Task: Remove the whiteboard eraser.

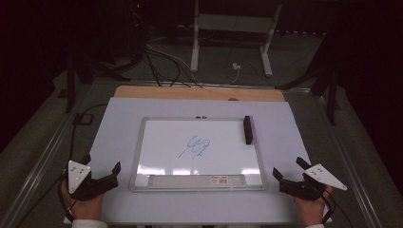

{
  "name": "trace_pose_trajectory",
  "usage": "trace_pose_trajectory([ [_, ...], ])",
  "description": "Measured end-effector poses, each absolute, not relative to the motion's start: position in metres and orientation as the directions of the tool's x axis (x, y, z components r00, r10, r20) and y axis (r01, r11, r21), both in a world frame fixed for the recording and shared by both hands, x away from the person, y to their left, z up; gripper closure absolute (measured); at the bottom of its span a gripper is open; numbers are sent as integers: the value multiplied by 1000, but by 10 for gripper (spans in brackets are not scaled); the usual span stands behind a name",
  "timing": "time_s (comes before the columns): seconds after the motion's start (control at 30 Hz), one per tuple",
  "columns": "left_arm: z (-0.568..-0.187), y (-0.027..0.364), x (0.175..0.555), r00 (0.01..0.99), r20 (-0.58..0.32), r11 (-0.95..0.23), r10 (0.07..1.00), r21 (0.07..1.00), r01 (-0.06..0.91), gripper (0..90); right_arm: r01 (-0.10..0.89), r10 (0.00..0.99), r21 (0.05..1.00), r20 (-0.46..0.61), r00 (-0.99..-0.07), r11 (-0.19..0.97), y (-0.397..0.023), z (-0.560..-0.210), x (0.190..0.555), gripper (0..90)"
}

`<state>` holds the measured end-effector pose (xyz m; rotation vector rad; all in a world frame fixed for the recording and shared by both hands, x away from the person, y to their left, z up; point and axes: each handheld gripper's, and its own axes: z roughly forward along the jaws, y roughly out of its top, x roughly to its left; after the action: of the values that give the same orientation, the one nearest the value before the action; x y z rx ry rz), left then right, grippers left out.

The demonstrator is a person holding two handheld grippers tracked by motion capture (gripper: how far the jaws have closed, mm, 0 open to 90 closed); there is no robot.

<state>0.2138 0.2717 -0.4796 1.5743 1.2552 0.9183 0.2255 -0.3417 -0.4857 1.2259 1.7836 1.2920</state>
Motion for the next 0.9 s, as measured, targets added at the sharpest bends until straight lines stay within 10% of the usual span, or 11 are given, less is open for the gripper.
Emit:
trace_pose_trajectory([
  [0.9,-487,269,218,202,30,-100,979,932,348,7,278,911,955,24,-411,100,-330,-473,227,7],
])
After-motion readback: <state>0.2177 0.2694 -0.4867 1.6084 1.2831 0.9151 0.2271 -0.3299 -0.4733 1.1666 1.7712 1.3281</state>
